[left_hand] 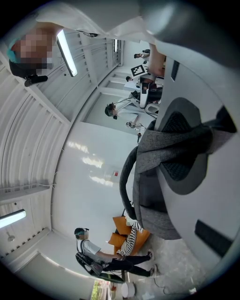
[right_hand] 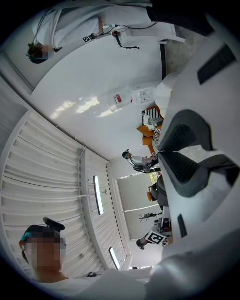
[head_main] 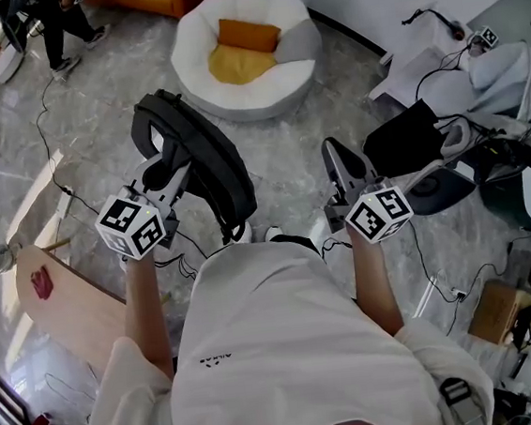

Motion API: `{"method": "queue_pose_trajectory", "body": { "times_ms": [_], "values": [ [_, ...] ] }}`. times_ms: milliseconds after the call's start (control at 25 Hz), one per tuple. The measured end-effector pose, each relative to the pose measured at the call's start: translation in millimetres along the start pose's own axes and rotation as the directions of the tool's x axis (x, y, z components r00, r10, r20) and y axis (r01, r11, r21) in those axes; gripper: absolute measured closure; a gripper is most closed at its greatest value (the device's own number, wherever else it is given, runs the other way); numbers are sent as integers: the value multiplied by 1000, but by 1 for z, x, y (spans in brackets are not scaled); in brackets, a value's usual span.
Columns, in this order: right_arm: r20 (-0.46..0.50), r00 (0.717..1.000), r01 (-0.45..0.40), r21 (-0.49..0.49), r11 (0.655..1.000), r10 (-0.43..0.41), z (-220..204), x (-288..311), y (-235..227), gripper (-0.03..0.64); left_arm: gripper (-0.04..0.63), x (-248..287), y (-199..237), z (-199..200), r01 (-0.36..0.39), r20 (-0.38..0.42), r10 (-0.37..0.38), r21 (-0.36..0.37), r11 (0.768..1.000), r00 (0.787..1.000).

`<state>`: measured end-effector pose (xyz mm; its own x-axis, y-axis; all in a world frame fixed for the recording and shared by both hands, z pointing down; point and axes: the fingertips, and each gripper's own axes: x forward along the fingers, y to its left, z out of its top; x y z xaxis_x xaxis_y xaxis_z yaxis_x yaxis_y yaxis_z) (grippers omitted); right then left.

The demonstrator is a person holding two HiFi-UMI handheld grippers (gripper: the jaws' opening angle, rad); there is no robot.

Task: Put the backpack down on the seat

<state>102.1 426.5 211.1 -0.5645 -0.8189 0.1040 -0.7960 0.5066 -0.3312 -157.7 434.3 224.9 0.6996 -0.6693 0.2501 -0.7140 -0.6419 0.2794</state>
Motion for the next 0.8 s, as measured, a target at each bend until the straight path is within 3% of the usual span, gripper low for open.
{"method": "queue_pose_trajectory", "body": {
  "times_ms": [360, 800],
  "values": [
    [-1, 1000, 8, -6, 1000, -8, -1, 14, 0, 591, 500, 1, 14, -2, 9, -2, -9, -5, 1000, 1000],
    [-13, 999, -31, -5, 1000, 31, -1, 49, -1, 591, 500, 0, 37, -1, -40, -13, 40, -16, 999, 999]
  ]
}}
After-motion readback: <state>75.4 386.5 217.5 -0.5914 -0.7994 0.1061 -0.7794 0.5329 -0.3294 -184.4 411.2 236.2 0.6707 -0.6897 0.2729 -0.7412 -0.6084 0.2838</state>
